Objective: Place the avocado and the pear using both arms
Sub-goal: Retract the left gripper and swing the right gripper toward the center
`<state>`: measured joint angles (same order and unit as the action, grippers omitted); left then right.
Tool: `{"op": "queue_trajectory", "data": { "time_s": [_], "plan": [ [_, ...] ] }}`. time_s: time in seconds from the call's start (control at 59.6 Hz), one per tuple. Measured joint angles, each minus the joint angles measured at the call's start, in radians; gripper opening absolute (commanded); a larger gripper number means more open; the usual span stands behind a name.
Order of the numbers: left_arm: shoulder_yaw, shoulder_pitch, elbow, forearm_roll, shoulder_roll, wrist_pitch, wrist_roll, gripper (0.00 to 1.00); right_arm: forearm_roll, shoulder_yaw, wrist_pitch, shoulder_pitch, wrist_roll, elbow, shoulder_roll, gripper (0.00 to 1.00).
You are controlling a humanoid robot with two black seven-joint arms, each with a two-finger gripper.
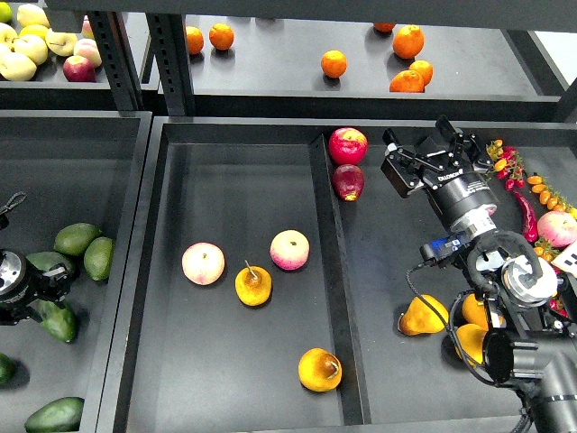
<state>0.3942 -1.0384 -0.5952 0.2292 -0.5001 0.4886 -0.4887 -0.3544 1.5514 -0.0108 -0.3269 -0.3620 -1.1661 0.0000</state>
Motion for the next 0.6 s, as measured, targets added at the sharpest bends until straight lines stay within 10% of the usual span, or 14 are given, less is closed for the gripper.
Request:
{"op": "queue_trajectory", "data": {
  "time_s": [0.101, 0.604],
  "plan": [
    [-0.001, -0.001, 0.000, 0.000, 0.000, 0.000, 0.000, 0.74, 0.000, -0.001, -0.001, 0.000, 0.000, -0.001, 0.000, 1.00],
    [-0.255, -0.062, 0.073, -0.017, -0.050, 0.000, 0.000, 0.93, 0.022, -0.073, -0.026, 0.050, -0.015, -0.007, 0.000, 1.00]
  ]
}}
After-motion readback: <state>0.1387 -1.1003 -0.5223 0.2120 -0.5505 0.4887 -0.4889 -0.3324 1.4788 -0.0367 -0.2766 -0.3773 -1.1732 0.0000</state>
